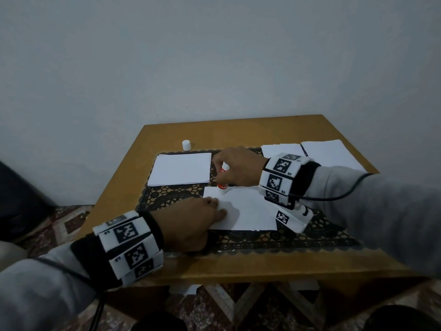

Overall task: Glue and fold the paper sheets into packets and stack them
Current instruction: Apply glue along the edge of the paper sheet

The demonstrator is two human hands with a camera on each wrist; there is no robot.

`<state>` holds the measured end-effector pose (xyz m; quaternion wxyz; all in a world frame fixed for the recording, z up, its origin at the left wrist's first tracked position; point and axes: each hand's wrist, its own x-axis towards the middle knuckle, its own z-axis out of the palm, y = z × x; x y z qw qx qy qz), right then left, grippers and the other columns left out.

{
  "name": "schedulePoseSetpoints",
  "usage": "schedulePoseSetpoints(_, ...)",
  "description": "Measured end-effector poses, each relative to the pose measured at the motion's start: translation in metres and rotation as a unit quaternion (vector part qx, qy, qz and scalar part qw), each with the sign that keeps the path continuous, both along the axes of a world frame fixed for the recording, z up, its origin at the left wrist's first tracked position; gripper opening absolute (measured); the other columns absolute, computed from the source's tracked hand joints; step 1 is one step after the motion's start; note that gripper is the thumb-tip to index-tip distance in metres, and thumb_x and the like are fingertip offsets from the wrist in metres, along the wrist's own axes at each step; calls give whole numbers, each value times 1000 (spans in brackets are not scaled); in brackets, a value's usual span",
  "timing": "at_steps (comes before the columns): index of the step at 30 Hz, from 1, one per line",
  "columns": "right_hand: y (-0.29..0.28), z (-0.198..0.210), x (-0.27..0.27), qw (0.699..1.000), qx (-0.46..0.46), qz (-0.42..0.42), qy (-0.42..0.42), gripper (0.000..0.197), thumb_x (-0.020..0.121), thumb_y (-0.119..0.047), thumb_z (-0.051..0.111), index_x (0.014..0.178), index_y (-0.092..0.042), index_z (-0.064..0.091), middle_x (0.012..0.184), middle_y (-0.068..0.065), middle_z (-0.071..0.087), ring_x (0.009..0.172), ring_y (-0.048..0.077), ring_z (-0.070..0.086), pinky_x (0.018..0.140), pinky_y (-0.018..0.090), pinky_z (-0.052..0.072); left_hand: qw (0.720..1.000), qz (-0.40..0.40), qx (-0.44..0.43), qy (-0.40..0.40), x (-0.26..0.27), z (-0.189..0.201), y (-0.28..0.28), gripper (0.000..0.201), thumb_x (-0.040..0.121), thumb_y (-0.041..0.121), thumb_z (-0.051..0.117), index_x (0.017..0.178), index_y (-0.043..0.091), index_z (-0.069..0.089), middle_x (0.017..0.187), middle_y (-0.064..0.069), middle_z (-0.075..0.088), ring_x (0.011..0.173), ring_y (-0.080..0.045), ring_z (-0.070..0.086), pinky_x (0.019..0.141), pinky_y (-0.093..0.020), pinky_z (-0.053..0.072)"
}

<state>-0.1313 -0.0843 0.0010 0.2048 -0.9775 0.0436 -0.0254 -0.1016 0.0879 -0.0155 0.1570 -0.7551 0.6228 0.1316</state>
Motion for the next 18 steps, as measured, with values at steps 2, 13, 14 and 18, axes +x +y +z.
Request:
schedulePoseSetpoints(2,-5,1,-8,1000,-14,-4,5,15,82,-22,67,75,-17,55,77,-7,51,65,9,45,53,23,32,1000,7,8,2,0,1,-2,64,92,25,48,150,16,23,156,-16,20,141,-26,27,115,-40,29)
schedulePoseSetpoints(13,-50,7,-57,996,-17,-77,35,23,82,-23,67,66,-20,51,77,-7,52,77,19,54,63,30,42,997,42,-62,12,-2,11,-13,52,88,11,46,137,27,48,136,-1,53,121,-19,50,106,-34,39)
schedulePoseSetpoints(14,-52,8,-60,996,-26,-78,38,20,82,-24,67,69,-18,53,79,-7,53,79,18,53,63,29,41,997,43,-66,11,-2,12,-17,49,90,12,46,137,28,47,132,-1,54,118,-19,51,103,-34,41)
schedulePoseSetpoints(18,-57,17,-63,991,-82,-86,57,15,84,-28,65,81,-14,59,83,-4,52,80,16,51,56,23,35,998,13,-58,-23,-5,11,-32,53,96,22,45,146,35,30,124,-7,50,112,-24,50,94,-35,47)
